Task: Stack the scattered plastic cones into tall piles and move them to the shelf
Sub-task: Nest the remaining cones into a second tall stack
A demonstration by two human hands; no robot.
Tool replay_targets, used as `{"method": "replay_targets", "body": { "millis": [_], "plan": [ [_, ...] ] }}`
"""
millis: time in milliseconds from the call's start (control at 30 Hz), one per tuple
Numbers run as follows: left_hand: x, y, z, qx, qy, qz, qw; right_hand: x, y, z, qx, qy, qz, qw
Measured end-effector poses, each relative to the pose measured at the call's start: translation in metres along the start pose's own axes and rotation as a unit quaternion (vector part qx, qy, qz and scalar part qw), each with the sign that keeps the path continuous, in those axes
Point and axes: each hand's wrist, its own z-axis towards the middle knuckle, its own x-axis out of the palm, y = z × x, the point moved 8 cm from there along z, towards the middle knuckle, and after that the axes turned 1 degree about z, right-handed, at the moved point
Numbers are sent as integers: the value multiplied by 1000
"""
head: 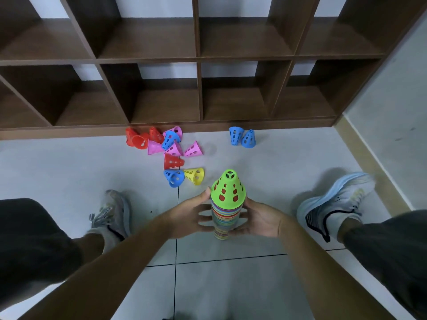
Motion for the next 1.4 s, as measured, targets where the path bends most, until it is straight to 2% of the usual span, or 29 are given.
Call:
{"method": "replay_targets", "body": {
  "millis": [100,333,733,933,1133,1200,1300,1400],
  "plan": [
    [3,-7,12,12,-11,-30,999,-10,14,8,-28,-26,5,999],
    [4,-46,51,64,-30,-65,995,-32,72,35,-41,-22,23,999],
    [-13,-117,115,85,-14,-33,996,-58,147,79,-61,-36,66,995],
    [-22,-128,125,76,-10,-34,997,-53,176,90,-7,12,19,1000],
    [-24,-132,127,61,3,-4,998,-61,182,110,89,50,13,995],
    [-29,-134,127,64,-6,1,998,-71,182,116,115,40,-10,992],
    [-49,-135,128,72,-78,-6,994,-91,190,120,119,-15,-124,985],
    [-72,-132,131,79,-180,9,980,-126,215,130,25,-147,-280,948]
  ]
}}
